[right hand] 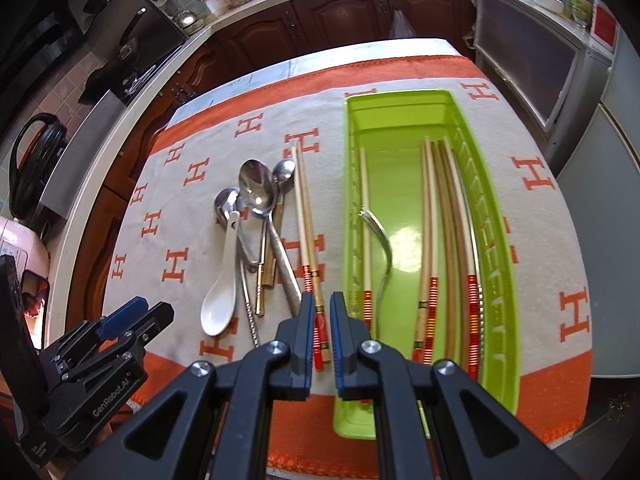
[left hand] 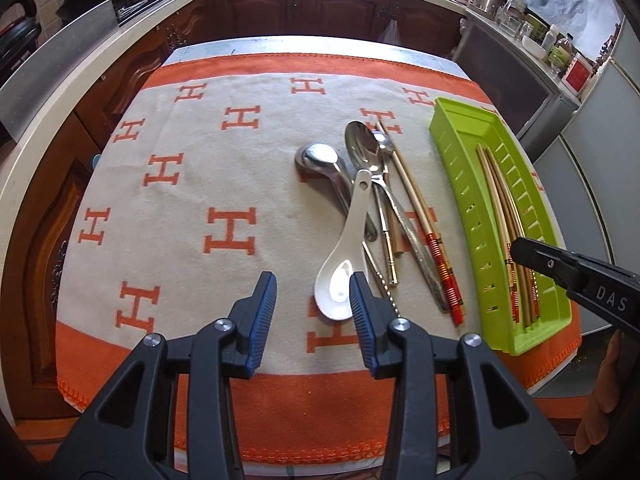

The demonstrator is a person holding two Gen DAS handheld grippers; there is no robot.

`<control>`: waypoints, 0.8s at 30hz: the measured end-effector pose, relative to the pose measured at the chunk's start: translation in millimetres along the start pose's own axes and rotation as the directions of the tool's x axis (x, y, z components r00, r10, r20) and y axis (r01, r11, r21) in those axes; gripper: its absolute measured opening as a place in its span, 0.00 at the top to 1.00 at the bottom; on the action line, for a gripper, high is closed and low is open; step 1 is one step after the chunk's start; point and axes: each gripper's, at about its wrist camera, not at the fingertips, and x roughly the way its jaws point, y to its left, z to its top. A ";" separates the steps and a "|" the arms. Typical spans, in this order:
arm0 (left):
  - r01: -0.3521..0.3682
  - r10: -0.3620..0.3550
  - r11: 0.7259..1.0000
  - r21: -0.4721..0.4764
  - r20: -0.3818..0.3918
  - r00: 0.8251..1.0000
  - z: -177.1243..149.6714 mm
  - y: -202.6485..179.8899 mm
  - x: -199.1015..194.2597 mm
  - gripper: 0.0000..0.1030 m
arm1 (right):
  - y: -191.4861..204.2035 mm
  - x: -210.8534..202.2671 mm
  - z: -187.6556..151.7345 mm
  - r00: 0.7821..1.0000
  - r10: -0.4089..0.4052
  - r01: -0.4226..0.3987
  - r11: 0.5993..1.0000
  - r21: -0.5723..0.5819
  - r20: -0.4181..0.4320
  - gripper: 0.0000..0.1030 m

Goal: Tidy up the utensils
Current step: 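Move both open tools back over the remaining utensils, then lower the left tool onto the white ceramic spoon handle and close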

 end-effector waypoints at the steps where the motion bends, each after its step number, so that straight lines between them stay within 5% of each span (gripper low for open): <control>1: -0.002 0.002 1.000 -0.003 0.000 1.000 -0.6 1.7 0.3 0.67 | 2.9 0.9 -0.4 1.000 0.003 -0.003 1.000 -0.007 -0.002 0.93; 24: -0.001 -0.004 0.997 -0.075 -0.064 0.998 2.8 35.5 37.5 0.67 | 34.4 37.0 2.1 0.993 0.085 -0.091 0.994 -0.067 -0.078 0.92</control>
